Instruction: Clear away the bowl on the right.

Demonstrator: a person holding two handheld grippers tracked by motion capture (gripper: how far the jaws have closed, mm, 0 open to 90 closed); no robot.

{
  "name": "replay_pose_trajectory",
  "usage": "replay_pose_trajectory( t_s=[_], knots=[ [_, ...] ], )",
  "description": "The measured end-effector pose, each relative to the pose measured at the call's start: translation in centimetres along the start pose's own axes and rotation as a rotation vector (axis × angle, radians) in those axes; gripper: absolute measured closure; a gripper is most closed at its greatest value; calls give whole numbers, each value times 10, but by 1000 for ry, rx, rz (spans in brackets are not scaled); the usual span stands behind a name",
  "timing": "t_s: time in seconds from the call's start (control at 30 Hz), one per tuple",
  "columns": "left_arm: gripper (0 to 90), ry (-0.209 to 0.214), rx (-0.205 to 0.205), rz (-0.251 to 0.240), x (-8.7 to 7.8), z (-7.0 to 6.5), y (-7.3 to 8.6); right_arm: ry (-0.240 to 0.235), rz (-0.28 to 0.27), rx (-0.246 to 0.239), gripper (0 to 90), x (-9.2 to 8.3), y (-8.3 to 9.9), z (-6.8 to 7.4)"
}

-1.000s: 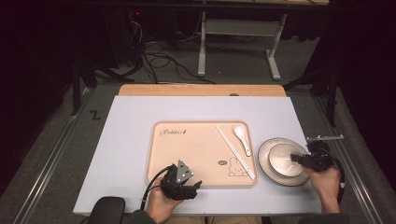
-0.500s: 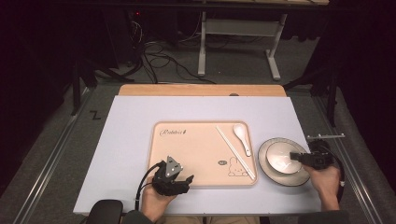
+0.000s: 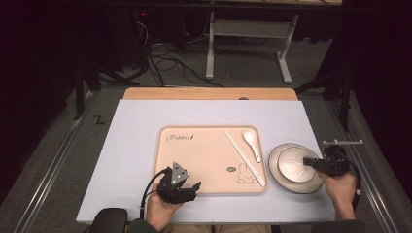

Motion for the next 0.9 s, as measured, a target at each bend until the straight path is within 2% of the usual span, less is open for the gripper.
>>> replay_pose_trajectory(
  t_s=[0.2, 0.4, 0.63, 0.8, 0.83, 0.9],
  knots=[
    [338, -11, -2, 15, 6, 2, 1, -1, -11, -7, 837, 0, -1, 2],
    [338, -8, -14, 5, 6, 2, -1, -12, -27, -4, 837, -3, -1, 4],
    [339, 11, -20, 11, 9, 1, -4, -25, -54, 16, 837, -9, 2, 5],
    [339, 30, -18, 21, 13, -4, -3, -37, -75, 29, 837, -15, 7, 9],
    [339, 41, -27, 22, 14, -6, -3, -38, -76, 26, 837, -16, 8, 10],
    [339, 48, -13, 30, 15, -7, -2, -42, -84, 29, 837, -19, 9, 13]
  ],
)
Point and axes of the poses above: each handheld gripper's, and its own axes: x roughly forward along the jaws, y roughly out of its underside, z roughly to its left, the point moved 5 cm from there along x, roughly forward along the jaws, and after that the axes turned 12 degrees about -x, right-handed, at the moved point
